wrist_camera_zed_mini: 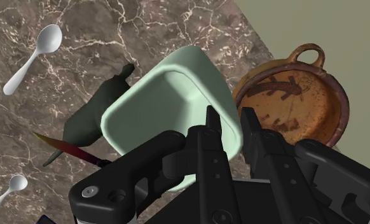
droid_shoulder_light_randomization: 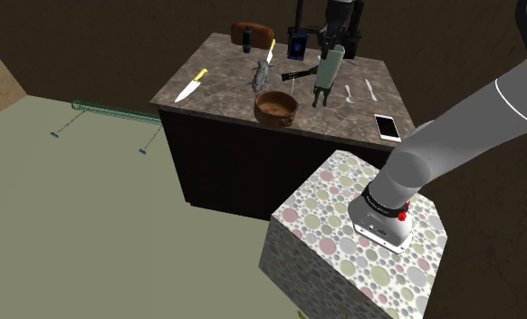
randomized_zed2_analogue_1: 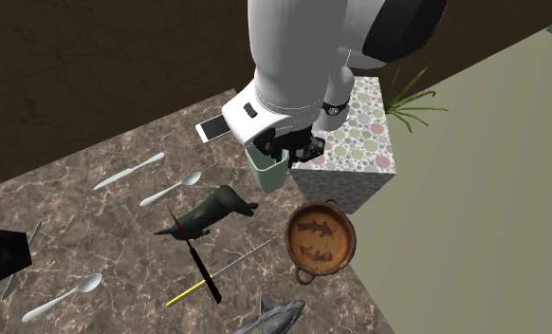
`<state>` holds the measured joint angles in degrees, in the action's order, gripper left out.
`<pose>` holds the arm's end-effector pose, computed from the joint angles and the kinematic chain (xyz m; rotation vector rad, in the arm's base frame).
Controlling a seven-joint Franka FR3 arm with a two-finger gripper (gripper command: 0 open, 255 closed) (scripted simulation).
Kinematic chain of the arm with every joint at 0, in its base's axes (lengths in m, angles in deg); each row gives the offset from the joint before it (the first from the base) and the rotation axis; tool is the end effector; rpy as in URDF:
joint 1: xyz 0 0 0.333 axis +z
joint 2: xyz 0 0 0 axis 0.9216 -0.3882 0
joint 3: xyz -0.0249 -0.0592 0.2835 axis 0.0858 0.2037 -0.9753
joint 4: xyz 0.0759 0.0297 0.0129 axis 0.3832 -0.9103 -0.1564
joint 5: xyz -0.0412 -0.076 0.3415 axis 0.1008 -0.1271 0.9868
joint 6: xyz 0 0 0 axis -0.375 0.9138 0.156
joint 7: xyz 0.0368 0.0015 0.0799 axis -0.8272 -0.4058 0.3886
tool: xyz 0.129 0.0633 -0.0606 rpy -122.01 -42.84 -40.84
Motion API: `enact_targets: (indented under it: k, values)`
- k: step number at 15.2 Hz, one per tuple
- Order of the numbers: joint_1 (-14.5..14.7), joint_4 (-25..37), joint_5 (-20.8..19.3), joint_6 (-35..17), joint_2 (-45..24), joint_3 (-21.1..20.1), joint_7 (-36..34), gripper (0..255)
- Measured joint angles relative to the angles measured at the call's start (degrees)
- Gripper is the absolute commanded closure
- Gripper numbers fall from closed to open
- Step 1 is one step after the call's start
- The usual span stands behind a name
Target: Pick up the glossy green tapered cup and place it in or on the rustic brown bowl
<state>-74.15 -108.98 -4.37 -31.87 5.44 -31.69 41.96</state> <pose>0.3936 -0.1646 0.4804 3.1266 -0.2559 -0.0444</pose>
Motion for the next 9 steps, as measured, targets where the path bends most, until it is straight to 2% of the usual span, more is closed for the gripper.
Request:
enact_targets:
  k: [9]
  values:
    - [4.5,13.3,3.2,5.8,-7.9,-6.1,-9.3,255]
